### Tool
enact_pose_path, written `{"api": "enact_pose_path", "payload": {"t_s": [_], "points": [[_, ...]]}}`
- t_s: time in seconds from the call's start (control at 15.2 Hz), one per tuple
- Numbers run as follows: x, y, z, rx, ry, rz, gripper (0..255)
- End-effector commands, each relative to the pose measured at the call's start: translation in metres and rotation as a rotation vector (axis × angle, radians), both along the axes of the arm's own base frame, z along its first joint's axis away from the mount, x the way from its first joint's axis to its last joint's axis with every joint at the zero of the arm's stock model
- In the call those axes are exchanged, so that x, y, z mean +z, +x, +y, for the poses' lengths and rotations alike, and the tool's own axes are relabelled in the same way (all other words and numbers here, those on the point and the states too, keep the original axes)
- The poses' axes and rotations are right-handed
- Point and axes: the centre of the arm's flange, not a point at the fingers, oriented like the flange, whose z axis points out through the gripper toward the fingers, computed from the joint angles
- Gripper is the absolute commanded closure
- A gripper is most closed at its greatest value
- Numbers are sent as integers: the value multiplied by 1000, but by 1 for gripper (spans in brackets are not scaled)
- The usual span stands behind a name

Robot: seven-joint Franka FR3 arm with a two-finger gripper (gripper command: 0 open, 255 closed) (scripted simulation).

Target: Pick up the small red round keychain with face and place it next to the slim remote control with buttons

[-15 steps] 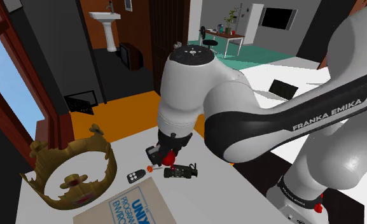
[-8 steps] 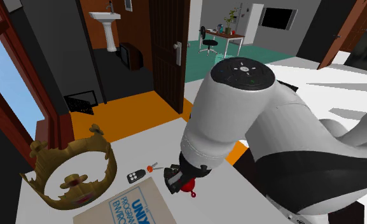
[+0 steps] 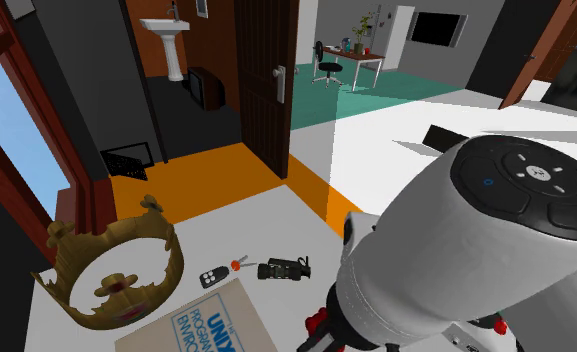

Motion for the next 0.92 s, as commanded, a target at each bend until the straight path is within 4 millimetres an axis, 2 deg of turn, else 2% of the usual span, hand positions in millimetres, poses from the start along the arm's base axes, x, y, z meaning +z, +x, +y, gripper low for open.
{"api": "enact_pose_path", "payload": {"t_s": [0.0, 0.86], "points": [[-8, -4, 0, -1, 0, 0, 255], [-76, -4, 0, -1, 0, 0, 255]]}}
